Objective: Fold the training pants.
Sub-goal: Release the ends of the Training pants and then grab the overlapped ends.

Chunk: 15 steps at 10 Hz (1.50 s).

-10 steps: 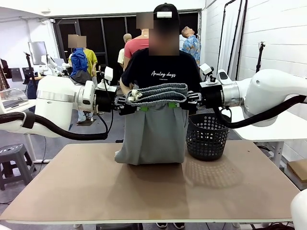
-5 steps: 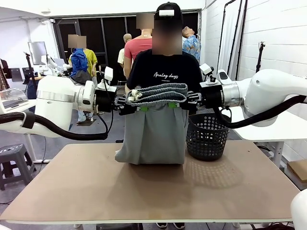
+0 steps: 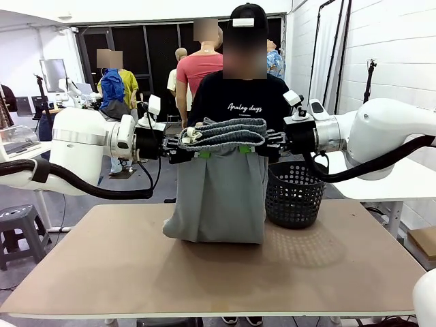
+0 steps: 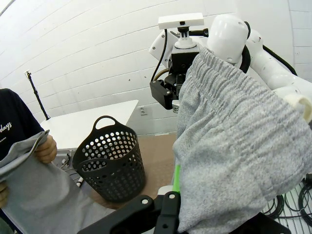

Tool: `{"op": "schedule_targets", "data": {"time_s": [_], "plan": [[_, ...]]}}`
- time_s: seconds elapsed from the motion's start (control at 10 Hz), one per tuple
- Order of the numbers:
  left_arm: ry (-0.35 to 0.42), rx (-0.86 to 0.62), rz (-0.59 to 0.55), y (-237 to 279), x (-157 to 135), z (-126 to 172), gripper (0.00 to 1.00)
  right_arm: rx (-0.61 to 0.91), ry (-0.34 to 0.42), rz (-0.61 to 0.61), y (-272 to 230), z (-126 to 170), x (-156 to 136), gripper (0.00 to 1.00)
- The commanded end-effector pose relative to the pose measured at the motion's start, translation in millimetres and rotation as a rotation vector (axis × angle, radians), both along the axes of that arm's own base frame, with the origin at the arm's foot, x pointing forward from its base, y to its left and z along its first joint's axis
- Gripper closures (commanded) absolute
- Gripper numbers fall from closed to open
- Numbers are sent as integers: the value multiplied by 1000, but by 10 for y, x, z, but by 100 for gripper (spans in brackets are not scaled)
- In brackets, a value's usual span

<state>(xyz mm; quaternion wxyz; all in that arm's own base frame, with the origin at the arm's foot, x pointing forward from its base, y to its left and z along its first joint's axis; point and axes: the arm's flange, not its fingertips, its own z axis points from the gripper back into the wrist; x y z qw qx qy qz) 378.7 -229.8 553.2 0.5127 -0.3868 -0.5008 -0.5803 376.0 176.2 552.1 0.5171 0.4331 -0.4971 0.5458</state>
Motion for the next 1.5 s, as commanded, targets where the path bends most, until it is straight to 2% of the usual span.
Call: {"op": "schedule_targets", "data": {"time_s": [0.0, 1.4], "plan": [[-3, -6, -3, -7, -17, 26, 100, -3, -4, 5, 18, 2, -28, 100], [-3, -6, -3, -7, -17, 26, 100, -3, -4, 5, 18, 2, -28, 100]]}}
